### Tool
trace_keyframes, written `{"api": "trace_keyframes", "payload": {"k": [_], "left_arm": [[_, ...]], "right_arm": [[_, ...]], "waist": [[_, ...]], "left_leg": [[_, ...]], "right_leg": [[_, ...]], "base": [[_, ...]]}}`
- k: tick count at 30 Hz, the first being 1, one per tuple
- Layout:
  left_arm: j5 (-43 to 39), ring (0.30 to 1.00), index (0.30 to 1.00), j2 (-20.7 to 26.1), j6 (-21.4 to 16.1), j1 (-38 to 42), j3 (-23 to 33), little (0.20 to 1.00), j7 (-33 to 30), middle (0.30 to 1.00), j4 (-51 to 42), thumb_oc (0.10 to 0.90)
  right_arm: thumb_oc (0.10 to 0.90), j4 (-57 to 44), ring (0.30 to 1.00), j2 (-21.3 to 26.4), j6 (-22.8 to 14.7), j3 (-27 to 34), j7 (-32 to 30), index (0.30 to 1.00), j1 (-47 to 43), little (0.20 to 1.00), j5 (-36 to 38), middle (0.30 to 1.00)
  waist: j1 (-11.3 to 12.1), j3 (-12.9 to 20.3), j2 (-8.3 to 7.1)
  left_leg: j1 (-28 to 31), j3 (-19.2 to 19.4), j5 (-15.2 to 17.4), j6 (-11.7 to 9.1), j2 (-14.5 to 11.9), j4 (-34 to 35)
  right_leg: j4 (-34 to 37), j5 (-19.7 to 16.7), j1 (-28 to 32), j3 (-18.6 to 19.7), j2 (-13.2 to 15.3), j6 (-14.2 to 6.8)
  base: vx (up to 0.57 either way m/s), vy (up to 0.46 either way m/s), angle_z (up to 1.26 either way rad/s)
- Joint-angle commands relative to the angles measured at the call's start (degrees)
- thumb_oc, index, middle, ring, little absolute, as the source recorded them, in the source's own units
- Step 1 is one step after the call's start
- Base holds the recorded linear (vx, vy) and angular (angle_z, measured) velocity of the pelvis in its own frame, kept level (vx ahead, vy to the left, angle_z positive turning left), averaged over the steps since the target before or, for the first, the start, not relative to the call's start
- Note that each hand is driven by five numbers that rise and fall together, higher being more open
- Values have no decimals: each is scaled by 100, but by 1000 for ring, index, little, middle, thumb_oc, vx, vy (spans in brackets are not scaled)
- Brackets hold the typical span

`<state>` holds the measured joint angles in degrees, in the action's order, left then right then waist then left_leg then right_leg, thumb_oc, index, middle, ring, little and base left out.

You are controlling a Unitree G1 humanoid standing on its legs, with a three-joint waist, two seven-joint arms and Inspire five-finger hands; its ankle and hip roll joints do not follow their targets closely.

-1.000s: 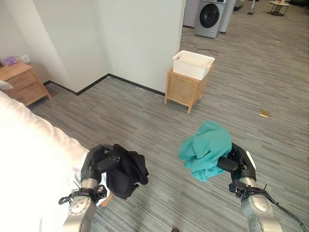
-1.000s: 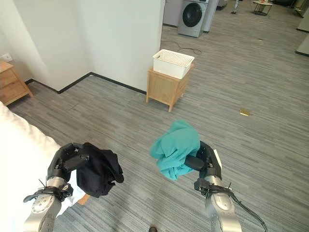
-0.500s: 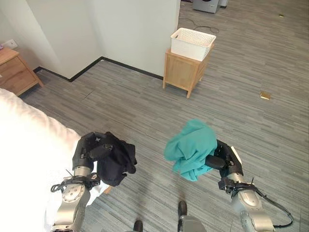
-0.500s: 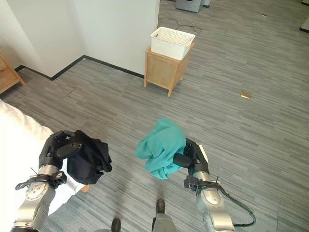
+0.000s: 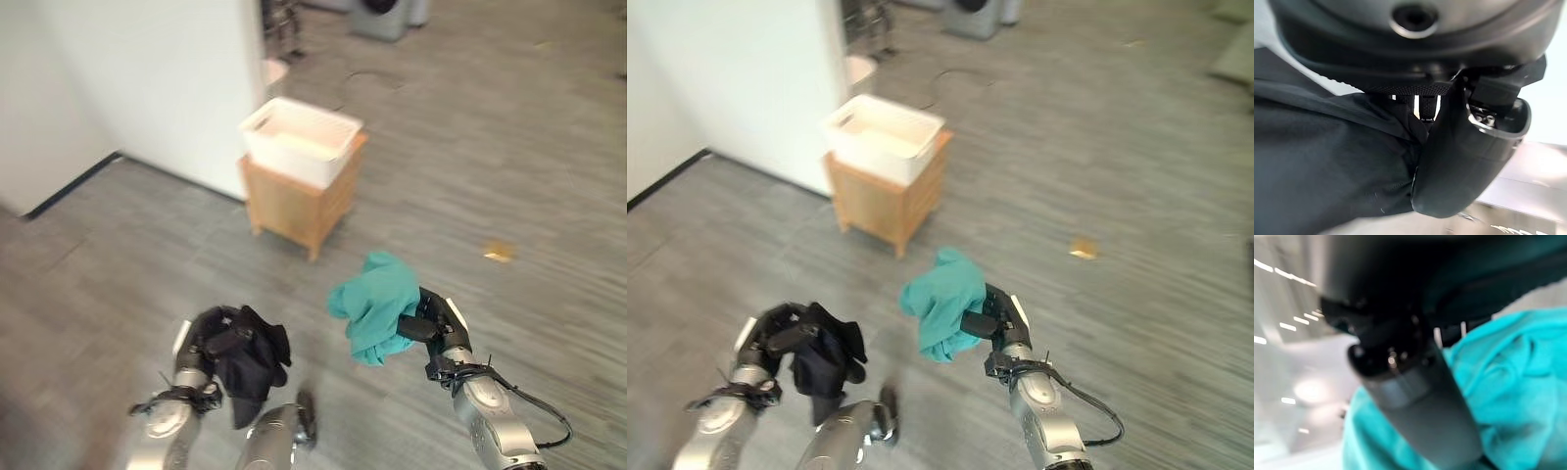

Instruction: Pick up bed clothes into laundry basket.

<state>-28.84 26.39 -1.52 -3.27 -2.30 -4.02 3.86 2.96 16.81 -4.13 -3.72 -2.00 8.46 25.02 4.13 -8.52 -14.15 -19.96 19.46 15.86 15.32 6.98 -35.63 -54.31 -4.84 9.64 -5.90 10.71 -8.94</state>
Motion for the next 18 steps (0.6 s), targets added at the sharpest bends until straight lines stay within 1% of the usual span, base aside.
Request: {"api": "trace_keyframes", "payload": {"k": [1,2,3,4,5,6,7,8,9,10,11,12,13,14,15,16,17,18], "left_arm": [[121,300,300,-137,-890,565,64,300,137,300,-671,400],[97,300,300,-127,-902,603,60,300,162,300,-694,400],[66,300,300,-118,-913,623,68,300,188,300,-699,400],[42,300,300,-136,-924,666,47,300,186,300,-698,400],[42,300,300,-138,-924,669,47,300,186,300,-697,400],[2,300,300,-143,-942,736,-1,300,221,300,-677,400],[-50,300,300,-160,-972,804,-94,300,285,300,-654,400],[-57,300,300,-175,-997,821,-164,300,345,300,-649,400],[-30,300,300,-197,-1038,862,-193,300,393,300,-696,400],[-52,300,300,-232,-1069,860,-235,300,400,300,-699,400],[-58,300,300,-323,-1072,838,-293,300,463,300,-699,400],[-44,300,300,-352,-1112,842,-348,300,527,300,-680,400],[-94,300,300,-384,-1134,863,-338,300,560,300,-698,400],[-168,300,300,-425,-1148,866,-328,300,583,300,-709,400],[-257,300,300,-477,-1184,916,-344,300,547,300,-692,400],[-259,300,300,-477,-1186,921,-346,300,546,300,-690,400],[-448,300,300,-587,-1191,1055,-390,300,494,300,-655,400],[-459,300,300,-612,-1185,1068,-409,300,520,300,-665,400]], "right_arm": [[400,-129,300,271,-441,310,146,300,-523,300,53,300],[400,-135,300,250,-429,312,179,300,-489,300,68,300],[400,-145,300,232,-431,317,210,300,-456,300,102,300],[400,-165,300,222,-424,349,247,300,-395,300,129,300],[400,-167,300,224,-423,350,247,300,-396,300,129,300],[400,-168,300,243,-428,419,283,300,-362,300,164,300],[400,-151,300,276,-424,528,289,300,-291,300,191,300],[400,-127,300,304,-436,635,278,300,-183,300,202,300],[400,-209,300,332,-481,802,279,300,-36,300,242,300],[400,-207,300,360,-503,813,278,300,-1,300,231,300],[400,-102,300,385,-509,841,282,300,19,300,253,300],[400,-104,300,393,-532,869,318,300,61,300,283,300],[400,-159,300,413,-563,961,334,300,85,300,289,300],[400,-156,300,431,-589,1025,343,300,116,300,345,300],[400,-119,300,463,-632,1057,318,300,118,300,358,300],[400,-112,300,465,-637,1059,319,300,113,300,360,300],[400,-116,300,537,-689,1168,185,300,93,300,374,300],[400,-129,300,563,-682,1204,153,300,84,300,384,300]], "waist": [[-68,174,1384],[-186,95,1440],[-253,76,1458],[-357,35,1485],[-368,38,1502],[-454,16,1488],[-587,25,1443],[-700,62,1374],[-742,150,1247],[-710,183,1198],[-637,262,1108],[-642,288,1103],[-614,289,1070],[-623,282,1036],[-628,269,1021],[-644,269,1021],[-674,212,908],[-657,185,873]], "left_leg": [[1764,-1404,-1738,-918,-540,3435],[1983,-1553,-1677,-902,-561,3506],[2149,-1641,-1606,-932,-593,3559],[2316,-1772,-1568,-975,-618,3561],[2305,-1786,-1581,-982,-636,3564],[2399,-1920,-1565,-1037,-639,3559],[2536,-2114,-1567,-1114,-614,3589],[2668,-2315,-1482,-1194,-577,3656],[2789,-2509,-1340,-1278,-571,3814],[2788,-2553,-1363,-1323,-569,3842],[2778,-2547,-1316,-1384,-639,3838],[2771,-2547,-1321,-1445,-740,3785],[2650,-2519,-1382,-1529,-766,3604],[2556,-2589,-1422,-1572,-750,3390],[2466,-2576,-1439,-1629,-773,3212],[2445,-2594,-1431,-1631,-768,3185],[2131,-2238,-1515,-1718,-967,3142],[1997,-2220,-1498,-1739,-988,3183]], "right_leg": [[994,-623,-1310,1029,-547,233],[780,-252,-1733,973,-561,344],[1047,108,-2041,838,-432,446],[1255,338,-2223,736,-435,503],[1282,315,-2217,712,-447,512],[1754,423,-2301,707,-595,476],[2522,454,-2260,843,-833,399],[3657,482,-2114,1044,-1008,323],[4667,414,-1849,1206,-1040,210],[4890,272,-1754,1108,-991,204],[4909,290,-1559,1039,-971,282],[5050,342,-1409,1181,-1075,331],[5186,298,-1327,1039,-1005,395],[5297,256,-1231,973,-990,428],[5385,271,-1120,869,-974,457],[5400,264,-1114,851,-969,457],[5566,235,-968,614,-773,443],[5647,220,-898,566,-710,429]], "base": [[621,172,82],[631,110,72],[446,23,101],[313,-2,139],[289,-45,142],[323,-109,101],[524,-184,84],[638,-247,136],[519,-234,187],[488,-281,209],[323,-243,138],[279,-232,80],[163,-157,69],[127,-116,69],[101,-74,60],[65,-28,61],[21,-14,76],[57,-24,93]]}}
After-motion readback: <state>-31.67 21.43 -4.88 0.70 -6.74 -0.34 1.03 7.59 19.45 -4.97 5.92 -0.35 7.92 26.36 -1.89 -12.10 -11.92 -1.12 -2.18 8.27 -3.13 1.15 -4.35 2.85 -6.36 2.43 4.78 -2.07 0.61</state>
